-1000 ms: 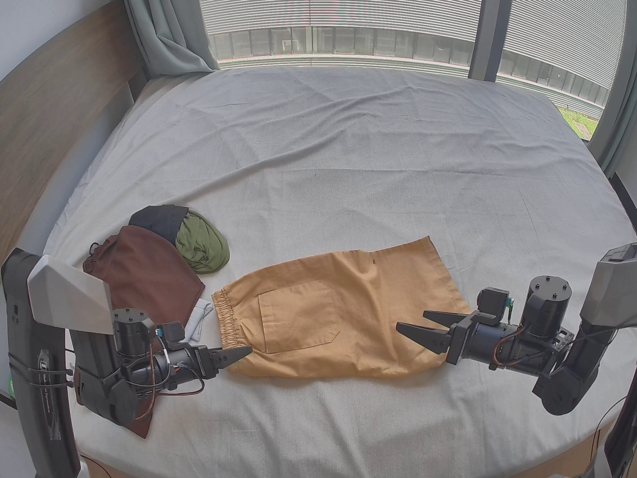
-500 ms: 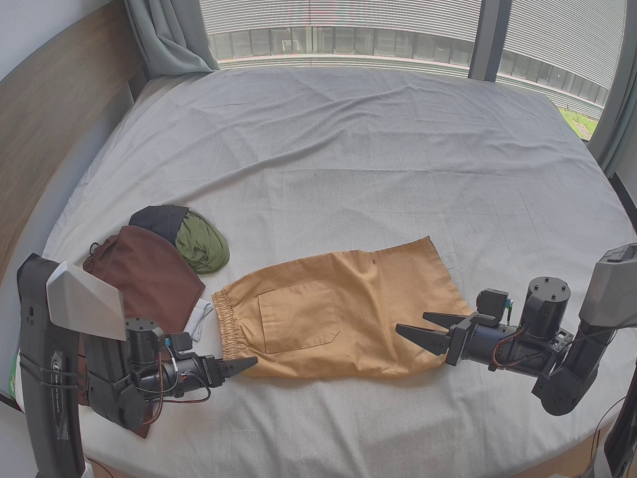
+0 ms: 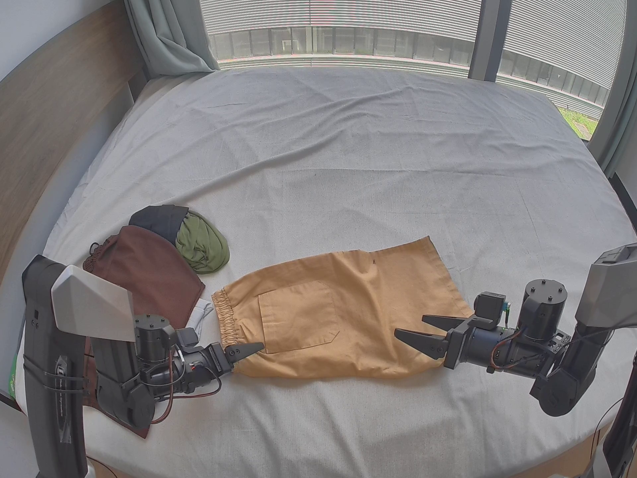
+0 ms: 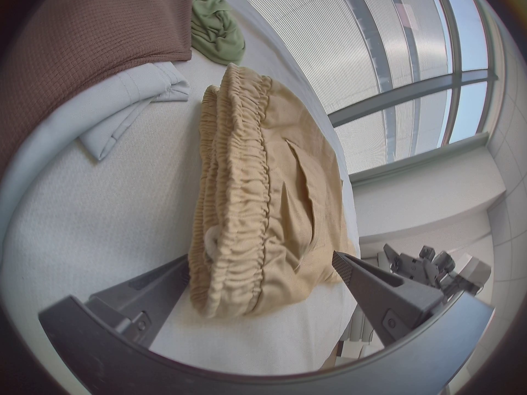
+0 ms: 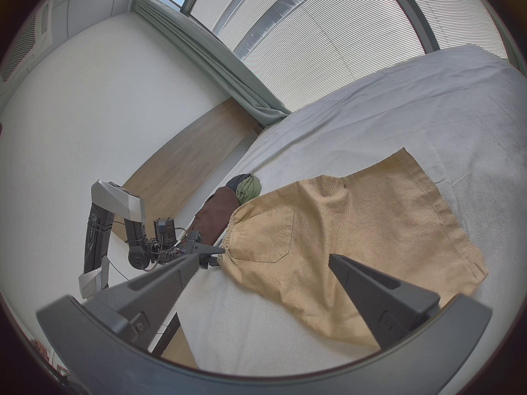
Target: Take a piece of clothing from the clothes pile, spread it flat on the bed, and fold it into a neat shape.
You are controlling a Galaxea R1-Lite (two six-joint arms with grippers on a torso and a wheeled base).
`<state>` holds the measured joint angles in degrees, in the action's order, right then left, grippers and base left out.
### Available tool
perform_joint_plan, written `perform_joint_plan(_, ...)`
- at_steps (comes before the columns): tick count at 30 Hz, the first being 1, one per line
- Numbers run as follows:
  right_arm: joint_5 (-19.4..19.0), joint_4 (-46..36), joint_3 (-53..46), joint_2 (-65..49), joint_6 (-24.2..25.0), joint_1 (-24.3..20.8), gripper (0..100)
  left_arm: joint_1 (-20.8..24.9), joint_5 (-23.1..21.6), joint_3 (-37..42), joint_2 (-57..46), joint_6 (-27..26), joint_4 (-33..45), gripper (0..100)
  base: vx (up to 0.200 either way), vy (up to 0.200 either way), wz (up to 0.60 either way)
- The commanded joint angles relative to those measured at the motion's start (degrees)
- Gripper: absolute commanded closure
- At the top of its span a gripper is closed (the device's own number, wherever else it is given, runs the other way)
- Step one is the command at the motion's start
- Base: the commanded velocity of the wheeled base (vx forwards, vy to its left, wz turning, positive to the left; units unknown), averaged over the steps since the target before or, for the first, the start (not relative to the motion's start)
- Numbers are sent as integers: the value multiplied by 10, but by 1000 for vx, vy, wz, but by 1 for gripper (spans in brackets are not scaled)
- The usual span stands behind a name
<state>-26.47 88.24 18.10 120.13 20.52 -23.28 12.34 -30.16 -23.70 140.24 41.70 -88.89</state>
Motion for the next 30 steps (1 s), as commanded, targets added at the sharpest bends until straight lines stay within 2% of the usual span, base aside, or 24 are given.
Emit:
perform_joint_plan(1, -1, 0, 0, 3, 0, 0, 0, 9, 12, -21, -6, 20, -1, 0, 0, 0, 0)
perform_joint_plan(4, -1, 0, 0, 3, 0, 0, 0, 9, 26, -34, -10, 27, -1, 0, 0, 0, 0)
perform_joint_plan(10, -1, 0, 0, 3, 0, 0, 0, 9, 28, -41, -18, 49, -1, 0, 0, 0, 0)
perform_joint_plan(30, -1, 0, -3, 3, -1, 0, 0, 12, 29, -41, -10, 50, -1, 0, 0, 0, 0)
